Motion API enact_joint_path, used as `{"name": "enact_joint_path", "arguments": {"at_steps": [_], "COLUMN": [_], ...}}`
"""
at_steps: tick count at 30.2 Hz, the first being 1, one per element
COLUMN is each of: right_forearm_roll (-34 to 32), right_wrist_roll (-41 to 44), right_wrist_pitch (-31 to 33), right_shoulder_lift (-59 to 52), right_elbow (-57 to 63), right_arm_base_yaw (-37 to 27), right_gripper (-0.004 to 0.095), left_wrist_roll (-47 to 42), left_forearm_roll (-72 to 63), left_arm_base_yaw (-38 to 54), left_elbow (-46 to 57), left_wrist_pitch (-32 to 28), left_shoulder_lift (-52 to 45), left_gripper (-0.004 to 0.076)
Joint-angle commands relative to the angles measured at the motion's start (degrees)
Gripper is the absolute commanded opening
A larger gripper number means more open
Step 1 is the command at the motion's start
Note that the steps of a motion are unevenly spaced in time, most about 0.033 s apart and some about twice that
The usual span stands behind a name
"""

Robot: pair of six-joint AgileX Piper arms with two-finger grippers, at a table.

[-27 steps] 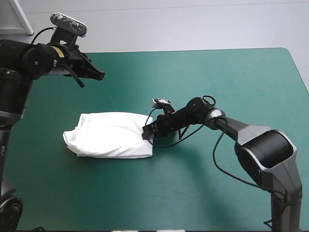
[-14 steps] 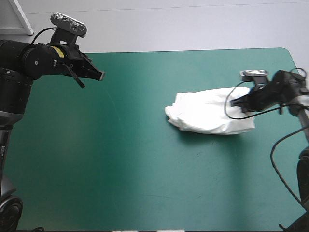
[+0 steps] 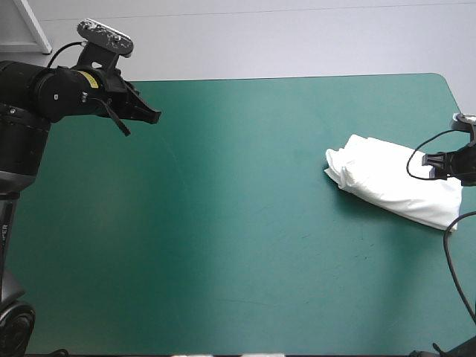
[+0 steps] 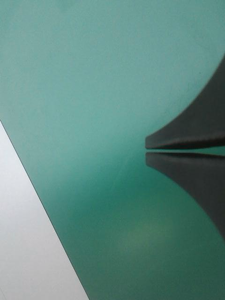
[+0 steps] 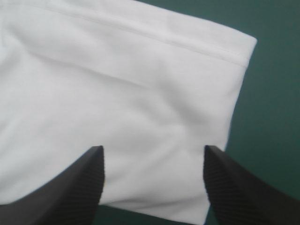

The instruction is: Fold the cloth

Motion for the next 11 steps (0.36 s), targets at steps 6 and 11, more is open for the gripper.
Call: {"name": "enact_joint_path", "arguments": {"at_steps": [6, 11], "right_forearm_roll": [34.9, 54.2], "right_wrist_roll": [-16.4, -27.7], "right_wrist_pitch": [4.1, -4.1], "right_shoulder_lift": [-14.1, -26.7], "right_elbow": [-6.8, -8.8], "right_arm_base_yaw": [-0.4, -0.4], "right_gripper": [0.0071, 0.0005], "left_wrist_roll": [-5.2, -7.0], "left_forearm_roll": [5.4, 9.3], "left_arm_base_yaw": [-0.1, -0.1], "left_elbow": [-1.6, -1.6], "left_wrist_pitch": [-4.4, -7.0], "left_shoulder_lift": [-9.0, -14.9], "left_gripper": [0.0019, 0.0019]}}
